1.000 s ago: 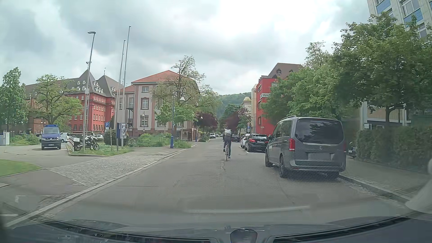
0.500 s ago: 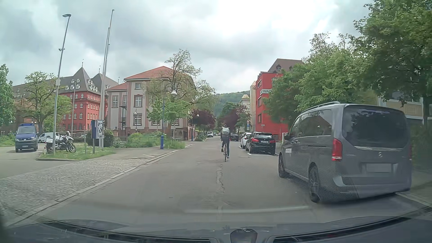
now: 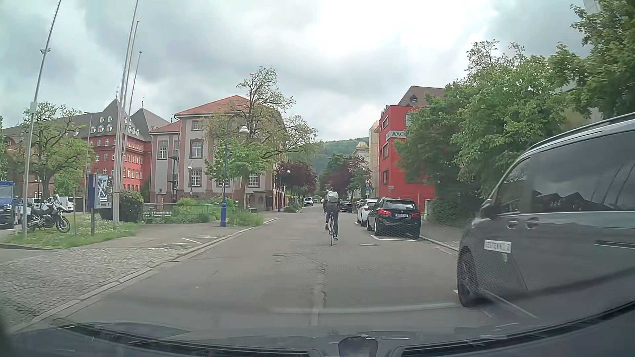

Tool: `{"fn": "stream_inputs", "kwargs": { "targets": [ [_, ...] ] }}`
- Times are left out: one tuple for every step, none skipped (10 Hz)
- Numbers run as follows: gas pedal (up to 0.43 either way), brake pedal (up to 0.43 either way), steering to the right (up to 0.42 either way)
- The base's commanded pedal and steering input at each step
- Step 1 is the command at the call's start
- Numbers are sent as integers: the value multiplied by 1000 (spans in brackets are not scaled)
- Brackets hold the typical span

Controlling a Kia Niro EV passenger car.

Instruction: Follow the waypoints while adhering to traffic rules and regulations

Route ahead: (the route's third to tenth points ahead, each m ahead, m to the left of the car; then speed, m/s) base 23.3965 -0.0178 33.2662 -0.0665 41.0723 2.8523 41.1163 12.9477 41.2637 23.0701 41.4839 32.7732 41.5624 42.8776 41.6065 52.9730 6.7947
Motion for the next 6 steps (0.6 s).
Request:
{"fn": "stream_inputs", "kwargs": {
  "targets": [
    [0,0,4],
    [0,24,0],
    [0,73,-7],
    [0,110,-8],
    [0,128,-6],
    [0,128,-2]
  ]
}}
